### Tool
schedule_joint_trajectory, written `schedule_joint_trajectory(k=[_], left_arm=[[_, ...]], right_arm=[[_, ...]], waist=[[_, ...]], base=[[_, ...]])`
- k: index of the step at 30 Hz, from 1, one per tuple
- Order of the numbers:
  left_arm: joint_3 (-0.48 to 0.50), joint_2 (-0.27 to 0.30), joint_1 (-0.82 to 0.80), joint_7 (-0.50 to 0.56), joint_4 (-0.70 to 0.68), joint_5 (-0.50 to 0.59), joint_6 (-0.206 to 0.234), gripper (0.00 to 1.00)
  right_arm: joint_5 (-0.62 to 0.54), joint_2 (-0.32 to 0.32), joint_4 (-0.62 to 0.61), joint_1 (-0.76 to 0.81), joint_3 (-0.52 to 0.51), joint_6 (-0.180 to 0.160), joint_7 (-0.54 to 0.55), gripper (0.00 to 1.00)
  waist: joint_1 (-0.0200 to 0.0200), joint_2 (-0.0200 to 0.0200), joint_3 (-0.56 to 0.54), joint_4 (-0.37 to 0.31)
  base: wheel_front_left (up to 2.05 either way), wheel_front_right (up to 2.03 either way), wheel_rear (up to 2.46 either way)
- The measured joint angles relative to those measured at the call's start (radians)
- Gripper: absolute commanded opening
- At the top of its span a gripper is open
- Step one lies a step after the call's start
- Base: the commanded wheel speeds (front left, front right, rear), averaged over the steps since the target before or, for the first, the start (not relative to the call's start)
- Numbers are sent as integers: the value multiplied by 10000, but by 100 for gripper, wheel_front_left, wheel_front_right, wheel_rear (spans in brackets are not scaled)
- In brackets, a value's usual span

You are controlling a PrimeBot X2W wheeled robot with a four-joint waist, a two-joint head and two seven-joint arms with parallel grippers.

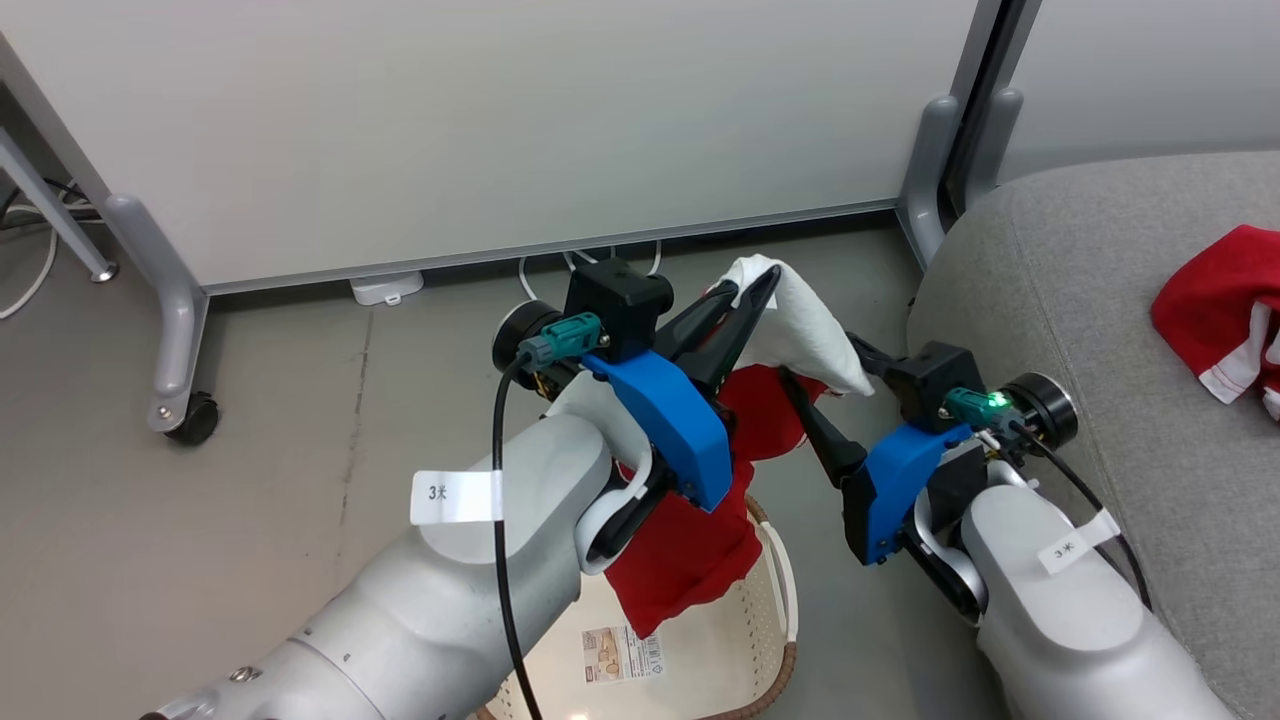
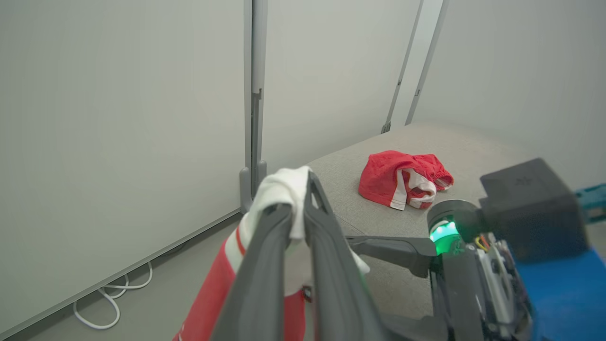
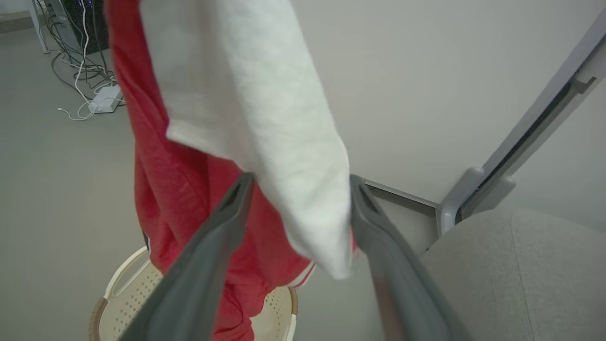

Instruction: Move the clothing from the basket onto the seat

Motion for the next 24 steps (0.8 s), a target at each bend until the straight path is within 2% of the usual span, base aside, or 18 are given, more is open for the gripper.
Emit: schedule_joint_trajectory(k=[6, 12, 13, 15, 16, 24], left_arm=[[-121, -8, 0, -10, 10, -94, 0, 0], [-278, -12, 0, -10, 38, -194, 0, 0], [-297, -12, 0, -10, 40, -215, 0, 0], [-316, -12, 1, -10, 48, -257, 0, 0], [-318, -8, 1, -10, 54, -263, 0, 0], [-314, 36, 2, -10, 107, -332, 0, 0]], right_arm=[[1016, -40, 901, -747, 1223, 0, -291, 100], [1783, 19, 1662, -1240, 1948, 0, -646, 100], [1902, 33, 1766, -1294, 2025, 0, -721, 93], [2196, 81, 1967, -1368, 2151, 0, -840, 6], [2309, 105, 2046, -1406, 2219, 0, -901, 0], [2926, 182, 2558, -1669, 2663, 0, -1290, 0]], waist=[[0, 0, -74, 81], [-1, 0, -214, 87], [-1, 0, -235, 88], [-1, 0, -271, 83], [0, 0, -282, 76], [-1, 0, -316, -5]], base=[[0, 0, 0], [0, 0, 0], [0, 0, 0], [0, 0, 0], [0, 0, 0], [0, 0, 0]])
